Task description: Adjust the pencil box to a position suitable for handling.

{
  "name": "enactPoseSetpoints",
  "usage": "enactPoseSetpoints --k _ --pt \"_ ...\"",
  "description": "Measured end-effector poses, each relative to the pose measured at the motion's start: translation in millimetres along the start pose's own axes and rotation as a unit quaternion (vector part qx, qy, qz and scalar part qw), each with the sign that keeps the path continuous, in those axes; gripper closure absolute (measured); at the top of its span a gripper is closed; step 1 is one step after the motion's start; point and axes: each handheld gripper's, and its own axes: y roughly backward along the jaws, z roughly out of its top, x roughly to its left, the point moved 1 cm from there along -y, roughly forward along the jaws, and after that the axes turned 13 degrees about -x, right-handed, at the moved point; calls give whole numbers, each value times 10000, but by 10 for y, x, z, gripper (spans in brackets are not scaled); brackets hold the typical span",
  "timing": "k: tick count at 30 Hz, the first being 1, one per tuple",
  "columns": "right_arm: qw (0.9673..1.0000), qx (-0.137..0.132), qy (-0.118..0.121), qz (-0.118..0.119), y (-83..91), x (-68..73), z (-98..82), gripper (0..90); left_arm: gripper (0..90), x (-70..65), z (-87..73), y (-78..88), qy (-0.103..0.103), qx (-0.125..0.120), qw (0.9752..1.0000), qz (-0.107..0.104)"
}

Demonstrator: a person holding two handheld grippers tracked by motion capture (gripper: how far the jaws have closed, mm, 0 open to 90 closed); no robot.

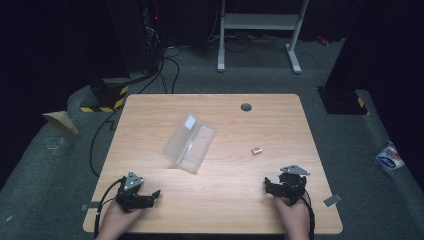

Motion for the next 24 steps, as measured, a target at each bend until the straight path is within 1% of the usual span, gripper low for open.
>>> enactPoseSetpoints --k 21,24 --pt "10000 1 -14 -9 13 4 -7 88 125 -7 -1 2 -18 -13 10000 43" --pt "10000 5 -33 -42 8 9 -4 85 124 -14 7 0 -18 16 10000 16"
